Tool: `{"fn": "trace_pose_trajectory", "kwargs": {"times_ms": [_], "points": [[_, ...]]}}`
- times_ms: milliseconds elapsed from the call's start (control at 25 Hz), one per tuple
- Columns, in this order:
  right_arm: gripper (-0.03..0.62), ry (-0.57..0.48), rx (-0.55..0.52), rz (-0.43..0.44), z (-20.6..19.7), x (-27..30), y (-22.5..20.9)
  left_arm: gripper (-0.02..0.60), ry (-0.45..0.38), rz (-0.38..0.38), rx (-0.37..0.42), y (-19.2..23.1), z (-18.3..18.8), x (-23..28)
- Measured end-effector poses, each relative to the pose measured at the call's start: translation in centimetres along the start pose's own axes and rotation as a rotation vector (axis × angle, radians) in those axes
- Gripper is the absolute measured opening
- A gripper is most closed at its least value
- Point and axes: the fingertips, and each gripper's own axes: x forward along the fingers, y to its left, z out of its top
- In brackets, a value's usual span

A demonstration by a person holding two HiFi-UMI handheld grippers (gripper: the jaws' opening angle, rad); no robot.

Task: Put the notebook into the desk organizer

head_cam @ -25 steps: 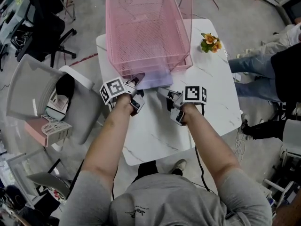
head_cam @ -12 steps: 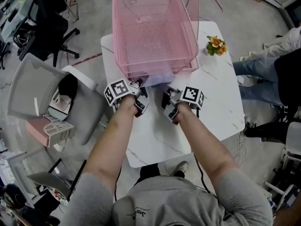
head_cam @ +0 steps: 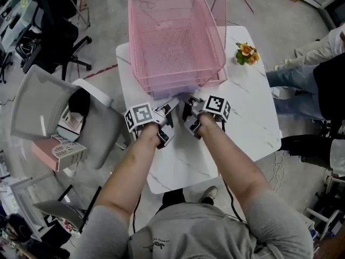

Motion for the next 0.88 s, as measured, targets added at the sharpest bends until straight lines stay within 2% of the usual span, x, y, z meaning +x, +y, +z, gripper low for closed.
{"fn": "trace_pose_trajectory", "kwargs": {"times_ms": [160,280,440,640,760,880], "points": [[0.008,0.046,0.001,0.011,-1.9,-0.9,0.7,0.255,0.084,-0.018,0.021,-1.1,-4.1,-1.9],[0.009,0.097,-0.058,0.016,-4.1,-2.8,1.0,0.255,0.121,-0.049,0.114,-3.1,-6.3,-3.2],[0.009,0.080,-0.189,0.077,-4.5,-7.7,2.8,0.255,0.128,-0.051,0.336,-5.7,-7.5,-4.7],[0.008,-0.054,-0.379,0.096,-1.4,-17.4,5.4,0.235,0.145,-0.081,0.566,-10.6,-9.6,-5.3],[0.006,-0.191,-0.476,0.058,0.2,-25.7,5.9,0.186,0.209,-0.148,0.768,-15.1,-13.4,-4.2],[0.005,-0.319,-0.575,-0.015,0.9,-34.8,5.3,0.140,0.293,-0.222,0.957,-18.9,-19.3,-3.2]]}}
